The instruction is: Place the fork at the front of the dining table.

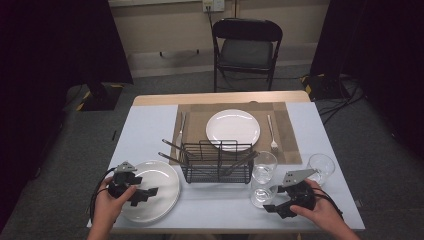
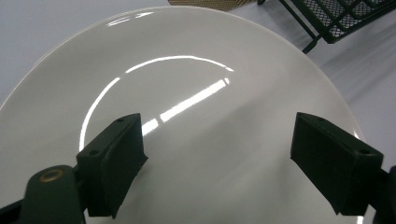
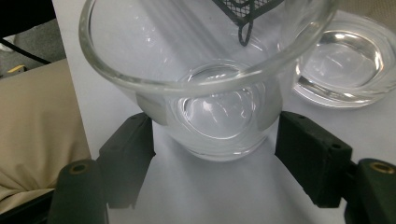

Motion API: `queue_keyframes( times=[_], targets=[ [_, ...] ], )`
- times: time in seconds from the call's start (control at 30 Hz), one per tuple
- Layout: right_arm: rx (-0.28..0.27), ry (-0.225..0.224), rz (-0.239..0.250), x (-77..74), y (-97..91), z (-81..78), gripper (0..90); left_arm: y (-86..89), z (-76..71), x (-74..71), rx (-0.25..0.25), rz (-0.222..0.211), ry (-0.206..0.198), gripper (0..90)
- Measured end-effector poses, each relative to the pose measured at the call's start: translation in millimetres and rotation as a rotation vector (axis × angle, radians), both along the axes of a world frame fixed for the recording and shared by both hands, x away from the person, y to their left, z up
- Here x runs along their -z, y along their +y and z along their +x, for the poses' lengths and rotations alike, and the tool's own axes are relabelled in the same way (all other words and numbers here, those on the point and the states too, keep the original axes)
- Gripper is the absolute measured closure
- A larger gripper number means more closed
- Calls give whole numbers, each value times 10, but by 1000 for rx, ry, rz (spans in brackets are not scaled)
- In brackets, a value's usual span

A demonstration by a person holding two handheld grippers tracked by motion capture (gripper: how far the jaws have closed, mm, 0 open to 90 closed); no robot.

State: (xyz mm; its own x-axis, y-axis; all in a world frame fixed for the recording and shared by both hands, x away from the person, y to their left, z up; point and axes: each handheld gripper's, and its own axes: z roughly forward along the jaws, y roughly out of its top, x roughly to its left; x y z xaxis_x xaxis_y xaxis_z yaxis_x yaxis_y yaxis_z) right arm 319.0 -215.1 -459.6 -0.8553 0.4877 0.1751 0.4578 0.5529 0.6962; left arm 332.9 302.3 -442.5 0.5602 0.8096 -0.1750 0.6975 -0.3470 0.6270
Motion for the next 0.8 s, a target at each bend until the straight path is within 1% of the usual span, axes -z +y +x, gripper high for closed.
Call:
queue_keyframes(
  times=[0.07,0.17,0.2,0.3,0.33,0.63,0.7,0.73,0.8],
  targets=[
    [0,-2,0,2,2,-1,273,0,-1,0,0,-3,1,170],
    [-7,-3,-3,21,-14,0,298,3,-4,-4,-1,-3,2,170],
    [-18,-1,-28,33,-34,-9,345,6,-4,-3,-1,-2,0,170],
    [-20,-5,-34,43,-48,-17,370,9,0,1,1,2,1,170],
    [-33,-12,-48,48,-61,-17,398,5,1,1,1,6,-3,170],
    [-57,-37,-86,36,-35,-15,407,-10,6,4,6,8,1,170],
    [-67,-45,-89,36,-24,-14,422,-15,6,3,7,12,3,170],
    [-72,-36,-80,37,-12,-16,450,-15,6,4,8,13,3,170],
    [-76,-35,-76,38,-4,-17,458,-15,8,6,3,10,2,170]
  ],
)
